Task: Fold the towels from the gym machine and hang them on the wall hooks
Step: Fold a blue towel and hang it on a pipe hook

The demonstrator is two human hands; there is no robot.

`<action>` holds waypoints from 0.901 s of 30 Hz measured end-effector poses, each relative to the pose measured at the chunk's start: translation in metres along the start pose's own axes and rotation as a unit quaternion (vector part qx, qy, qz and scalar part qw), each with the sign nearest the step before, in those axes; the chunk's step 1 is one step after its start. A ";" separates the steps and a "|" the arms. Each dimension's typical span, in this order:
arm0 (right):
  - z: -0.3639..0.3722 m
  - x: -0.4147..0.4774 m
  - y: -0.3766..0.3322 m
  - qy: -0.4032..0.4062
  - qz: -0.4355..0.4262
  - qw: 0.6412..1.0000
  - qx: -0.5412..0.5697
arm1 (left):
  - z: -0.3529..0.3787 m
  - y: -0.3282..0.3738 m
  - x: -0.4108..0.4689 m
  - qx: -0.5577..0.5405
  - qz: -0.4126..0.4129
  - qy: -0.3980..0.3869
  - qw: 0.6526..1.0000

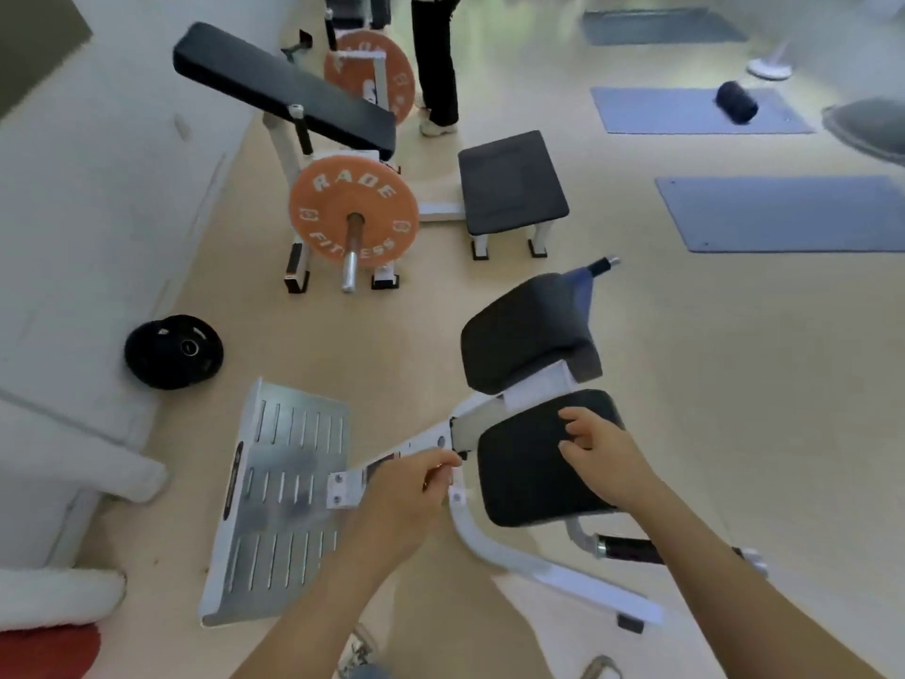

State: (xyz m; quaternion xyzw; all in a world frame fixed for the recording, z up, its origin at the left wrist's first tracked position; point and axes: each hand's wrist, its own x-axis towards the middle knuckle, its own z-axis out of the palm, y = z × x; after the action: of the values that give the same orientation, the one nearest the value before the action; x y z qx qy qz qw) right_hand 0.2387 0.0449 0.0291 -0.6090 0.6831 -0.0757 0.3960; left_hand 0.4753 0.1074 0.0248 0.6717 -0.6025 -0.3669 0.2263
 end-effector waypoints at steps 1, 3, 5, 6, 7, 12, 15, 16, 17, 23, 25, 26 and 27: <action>-0.014 -0.001 0.025 0.016 0.011 1.000 0.024 | 0.021 0.016 0.004 0.008 0.002 -0.003 1.000; -0.044 0.002 0.072 0.040 0.024 0.996 0.070 | 0.065 0.045 0.013 0.018 0.007 0.014 1.000; -0.071 0.003 0.117 0.038 0.045 0.992 0.113 | 0.106 0.075 0.018 0.022 -0.004 0.026 0.999; -0.083 0.003 0.135 0.035 0.059 0.987 0.145 | 0.122 0.089 0.020 0.027 -0.008 0.021 0.999; -0.096 0.004 0.150 0.030 0.075 0.981 0.177 | 0.136 0.101 0.022 0.030 -0.010 0.017 0.999; -0.143 0.034 0.187 -0.020 0.142 0.941 0.306 | 0.172 0.139 0.050 0.010 -0.072 -0.004 0.997; -0.150 0.057 0.188 -0.052 0.157 0.931 0.325 | 0.182 0.142 0.075 0.040 -0.073 0.021 0.996; -0.149 0.066 0.186 -0.051 0.156 0.939 0.302 | 0.184 0.142 0.086 0.036 -0.062 0.035 0.997; -0.146 0.077 0.183 -0.045 0.150 0.954 0.257 | 0.187 0.141 0.100 0.029 -0.049 0.047 0.997; -0.136 0.158 0.162 -0.070 0.040 0.996 0.035 | 0.208 0.139 0.194 0.067 -0.032 0.094 0.993; -0.139 0.184 0.149 -0.078 0.044 0.994 0.060 | 0.213 0.136 0.216 0.084 -0.035 0.106 0.990; -0.141 0.197 0.140 -0.082 0.053 0.991 0.087 | 0.214 0.134 0.227 0.093 -0.039 0.111 0.989; -0.143 0.212 0.132 -0.084 0.061 0.988 0.116 | 0.215 0.132 0.240 0.105 -0.044 0.114 0.987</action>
State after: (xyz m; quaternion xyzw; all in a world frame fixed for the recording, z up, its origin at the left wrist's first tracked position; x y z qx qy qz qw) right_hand 0.0578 -0.1659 -0.0466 -0.5200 0.6698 -0.0785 0.5241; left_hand 0.2273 -0.1198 -0.0644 0.7551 -0.5775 -0.2324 0.2054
